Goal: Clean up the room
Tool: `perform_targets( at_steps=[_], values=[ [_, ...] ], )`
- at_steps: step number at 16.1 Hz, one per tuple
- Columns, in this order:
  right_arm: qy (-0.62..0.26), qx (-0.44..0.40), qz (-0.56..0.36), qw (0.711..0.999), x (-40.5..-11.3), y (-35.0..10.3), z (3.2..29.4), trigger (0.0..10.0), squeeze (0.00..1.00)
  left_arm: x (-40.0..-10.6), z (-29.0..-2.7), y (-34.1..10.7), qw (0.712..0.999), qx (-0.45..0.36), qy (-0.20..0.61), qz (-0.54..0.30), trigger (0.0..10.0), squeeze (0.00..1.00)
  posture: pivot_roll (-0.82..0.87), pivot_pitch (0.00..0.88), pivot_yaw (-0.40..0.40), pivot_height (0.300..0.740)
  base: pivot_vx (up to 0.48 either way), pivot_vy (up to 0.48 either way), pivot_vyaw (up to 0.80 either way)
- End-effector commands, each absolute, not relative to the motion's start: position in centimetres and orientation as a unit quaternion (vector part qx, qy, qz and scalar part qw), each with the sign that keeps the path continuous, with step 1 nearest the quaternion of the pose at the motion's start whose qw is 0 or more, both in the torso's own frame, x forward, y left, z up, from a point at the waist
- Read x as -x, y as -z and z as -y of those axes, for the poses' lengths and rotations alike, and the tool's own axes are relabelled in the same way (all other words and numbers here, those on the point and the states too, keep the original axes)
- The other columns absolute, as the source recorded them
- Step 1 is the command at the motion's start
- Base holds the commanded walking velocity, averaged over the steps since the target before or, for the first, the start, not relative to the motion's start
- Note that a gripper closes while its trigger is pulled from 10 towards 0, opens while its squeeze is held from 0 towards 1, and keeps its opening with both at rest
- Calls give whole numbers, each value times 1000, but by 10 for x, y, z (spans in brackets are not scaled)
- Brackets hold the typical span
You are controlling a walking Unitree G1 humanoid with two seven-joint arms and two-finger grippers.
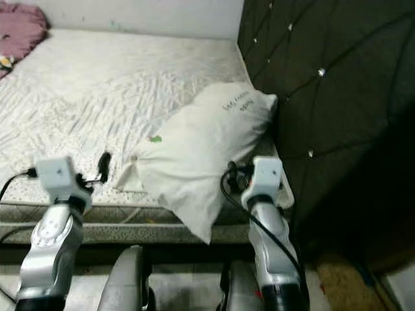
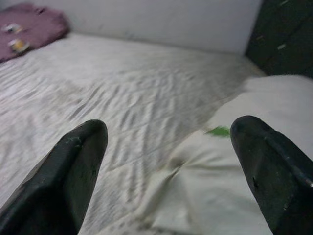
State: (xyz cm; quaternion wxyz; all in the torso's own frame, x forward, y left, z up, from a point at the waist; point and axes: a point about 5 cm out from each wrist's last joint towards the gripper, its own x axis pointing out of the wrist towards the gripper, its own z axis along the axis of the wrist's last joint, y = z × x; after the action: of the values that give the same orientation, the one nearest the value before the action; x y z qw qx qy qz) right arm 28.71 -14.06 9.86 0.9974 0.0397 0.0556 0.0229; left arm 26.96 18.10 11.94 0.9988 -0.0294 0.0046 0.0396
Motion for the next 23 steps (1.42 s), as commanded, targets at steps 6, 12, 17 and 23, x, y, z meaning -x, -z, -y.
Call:
perform_targets(
  at_steps=[6, 12, 17, 23],
  values=[
    [-23, -39, -57, 997, -288, -100, 140, 10000, 0, -266, -163, -123, 999, 42, 6, 6, 10000, 0, 13, 47, -59, 602, 106, 0, 0],
    [-27, -34, -60, 997, -289, -100, 141, 10000, 0, -265, -162, -122, 999, 42, 7, 5, 10000, 0, 11, 52, -71, 602, 402, 0, 0],
    [-31, -30, -61, 997, -291, -100, 139, 10000, 0, -267, -160, -123, 999, 42, 10, 8, 10000, 0, 16, 39, -78, 602, 397, 0, 0],
    [-39, -23, -81, 996, -293, -95, 139, 10000, 0, -269, -160, -111, 998, 48, -7, -41, 10000, 0, 15, 53, -83, 602, 67, 0, 0]
  ],
)
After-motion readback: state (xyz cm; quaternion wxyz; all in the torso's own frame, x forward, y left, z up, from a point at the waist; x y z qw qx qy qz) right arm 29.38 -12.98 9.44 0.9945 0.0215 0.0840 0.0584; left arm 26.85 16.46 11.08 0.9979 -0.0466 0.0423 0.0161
